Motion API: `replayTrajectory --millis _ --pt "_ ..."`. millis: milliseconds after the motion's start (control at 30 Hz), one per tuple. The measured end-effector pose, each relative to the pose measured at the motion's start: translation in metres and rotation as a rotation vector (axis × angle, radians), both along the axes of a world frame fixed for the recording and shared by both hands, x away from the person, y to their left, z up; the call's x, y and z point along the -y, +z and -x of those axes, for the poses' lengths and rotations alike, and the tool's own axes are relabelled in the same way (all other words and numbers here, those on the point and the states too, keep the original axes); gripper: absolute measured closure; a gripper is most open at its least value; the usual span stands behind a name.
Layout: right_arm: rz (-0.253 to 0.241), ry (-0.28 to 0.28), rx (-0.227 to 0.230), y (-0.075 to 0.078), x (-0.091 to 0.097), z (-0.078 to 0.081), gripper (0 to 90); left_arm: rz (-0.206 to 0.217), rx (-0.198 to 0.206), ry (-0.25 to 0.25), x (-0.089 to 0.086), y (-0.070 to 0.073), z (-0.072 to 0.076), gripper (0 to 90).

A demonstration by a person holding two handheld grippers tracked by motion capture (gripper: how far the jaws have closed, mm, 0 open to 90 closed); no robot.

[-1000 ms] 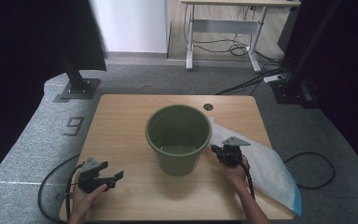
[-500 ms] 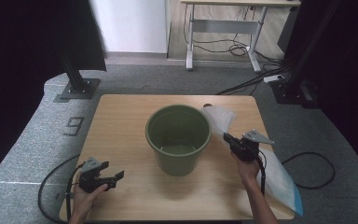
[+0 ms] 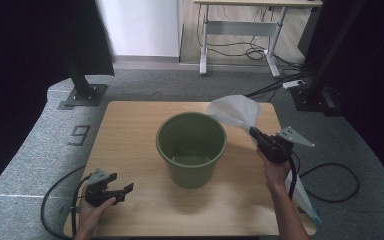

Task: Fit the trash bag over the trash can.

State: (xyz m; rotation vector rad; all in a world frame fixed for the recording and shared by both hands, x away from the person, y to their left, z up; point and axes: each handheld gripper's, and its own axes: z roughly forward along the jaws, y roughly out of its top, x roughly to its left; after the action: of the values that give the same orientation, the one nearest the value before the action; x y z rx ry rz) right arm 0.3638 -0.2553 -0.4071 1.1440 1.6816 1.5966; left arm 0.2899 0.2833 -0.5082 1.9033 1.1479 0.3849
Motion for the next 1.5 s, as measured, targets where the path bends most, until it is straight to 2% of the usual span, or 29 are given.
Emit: replayTrajectory --millis 33,67,100,167,400,500,567,700,733,800,867,967,1000,1067,1100,1300,1333,1367,1500 --pt "-0.001 0.002 0.022 0.009 0.0 0.002 88.8 0.003 -0.001 0.001 0.0 0.0 0.0 16.5" --pt "-0.001 0.002 0.022 0.009 0.0 0.002 88.8 0.003 -0.001 0.001 0.0 0.0 0.0 16.5" --pt "-0.001 0.005 0.041 0.017 -0.001 0.005 88.8 0.001 0.0 -0.001 0.001 0.0 0.0 16.5" --pt "-0.005 0.008 0.057 0.025 -0.002 0.007 88.8 0.001 -0.001 -0.003 0.001 0.0 0.0 16.5" --pt "0.003 0.047 0.111 0.04 -0.01 0.02 88.8 0.001 -0.005 -0.004 0.001 -0.001 0.0 16.5" --pt "0.004 0.065 0.153 0.052 -0.017 0.029 88.8 -0.002 -0.005 -0.007 0.002 -0.001 0.0 16.5" --pt "0.023 0.064 0.182 0.06 -0.021 0.033 88.8 -0.003 -0.004 -0.006 0.002 -0.001 0.0 16.5" --pt "0.046 0.087 0.21 0.069 -0.029 0.04 88.8 0.002 -0.002 -0.003 0.001 -0.001 0.0 16.5" --pt "0.046 0.087 0.21 0.069 -0.029 0.04 88.8 0.002 -0.002 -0.003 0.001 -0.001 0.0 16.6" --pt "0.08 0.1 0.215 0.067 -0.037 0.044 88.8 0.003 -0.002 -0.003 0.001 -0.001 0.0 16.5" --pt "0.082 0.11 0.21 0.064 -0.04 0.045 88.8 0.002 -0.002 -0.005 0.001 -0.001 0.0 16.5" --pt "0.099 0.155 0.18 0.049 -0.055 0.048 88.8 0.0 -0.004 -0.006 0.002 -0.001 0.0 16.5" --pt "0.099 0.155 0.18 0.049 -0.055 0.048 88.8 0.0 -0.004 -0.006 0.002 -0.001 0.0 16.5" --pt "0.131 0.19 0.161 0.041 -0.066 0.049 88.8 0.0 -0.004 -0.006 0.002 -0.001 0.0 16.5" --pt "0.168 0.202 0.163 0.038 -0.072 0.05 88.8 -0.003 -0.006 -0.006 0.002 -0.001 0.0 16.5" --pt "0.293 0.277 0.151 0.031 -0.097 0.06 88.7 -0.003 -0.007 -0.007 0.001 -0.002 0.0 16.6" --pt "0.293 0.277 0.151 0.031 -0.097 0.06 88.7 -0.003 -0.007 -0.007 0.001 -0.002 0.0 16.5" --pt "0.309 0.305 0.13 0.026 -0.104 0.061 88.6 -0.004 -0.006 -0.007 0.001 -0.001 0.0 16.5" --pt "0.305 0.335 0.104 0.021 -0.108 0.061 88.6 -0.003 -0.006 -0.005 0.0 -0.001 0.0 16.5"
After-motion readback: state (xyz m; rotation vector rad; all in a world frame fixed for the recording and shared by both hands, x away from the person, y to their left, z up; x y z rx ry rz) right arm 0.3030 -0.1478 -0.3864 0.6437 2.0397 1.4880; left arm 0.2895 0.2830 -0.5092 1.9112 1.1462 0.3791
